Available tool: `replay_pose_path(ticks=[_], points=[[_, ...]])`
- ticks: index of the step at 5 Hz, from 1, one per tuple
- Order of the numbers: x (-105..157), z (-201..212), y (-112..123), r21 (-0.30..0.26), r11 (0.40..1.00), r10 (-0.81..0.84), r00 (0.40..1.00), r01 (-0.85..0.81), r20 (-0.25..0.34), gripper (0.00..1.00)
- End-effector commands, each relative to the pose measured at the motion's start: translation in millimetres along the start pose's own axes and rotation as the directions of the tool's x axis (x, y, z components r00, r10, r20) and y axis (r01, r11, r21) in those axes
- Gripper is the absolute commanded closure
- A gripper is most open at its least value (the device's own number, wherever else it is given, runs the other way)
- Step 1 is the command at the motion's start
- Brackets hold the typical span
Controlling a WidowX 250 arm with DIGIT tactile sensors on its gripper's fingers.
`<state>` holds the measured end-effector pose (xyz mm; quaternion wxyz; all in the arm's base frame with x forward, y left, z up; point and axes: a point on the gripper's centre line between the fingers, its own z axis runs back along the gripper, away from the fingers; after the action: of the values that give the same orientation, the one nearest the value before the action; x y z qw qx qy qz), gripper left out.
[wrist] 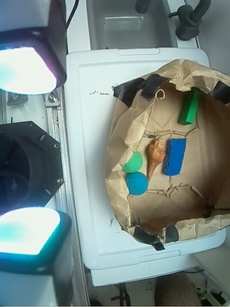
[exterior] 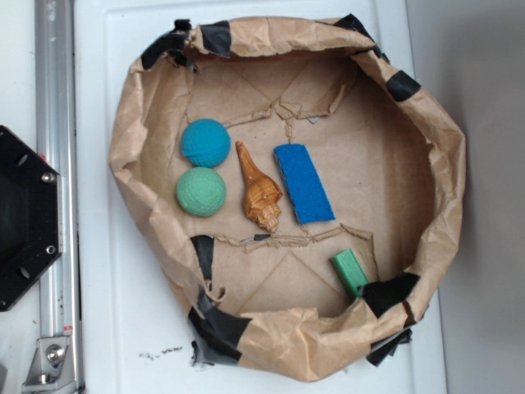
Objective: Grab the green block.
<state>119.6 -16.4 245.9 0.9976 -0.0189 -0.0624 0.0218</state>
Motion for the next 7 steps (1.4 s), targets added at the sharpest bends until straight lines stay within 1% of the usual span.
replay_pose_path(ticks=[1,2,3,4,5,6,7], points=[[0,0,0,0.000,1.000,0.000,1.000,0.000,0.000,0.00],[46,-20,11,-0.021,0.973,-0.226,0.968,0.230,0.104,0.00],[82,-43,12,0.017,0.940,-0.340,0.925,0.342,0.171,0.00],[116,-82,17,0.017,0.867,-0.491,0.850,0.497,0.188,0.00],[139,-121,12,-0.036,0.772,-0.616,0.761,0.634,0.203,0.00],[149,-155,6,-0.064,0.741,-0.653,0.739,0.668,0.165,0.00],[156,-193,-25,-0.040,0.656,-0.751,0.657,0.754,0.072,0.00]])
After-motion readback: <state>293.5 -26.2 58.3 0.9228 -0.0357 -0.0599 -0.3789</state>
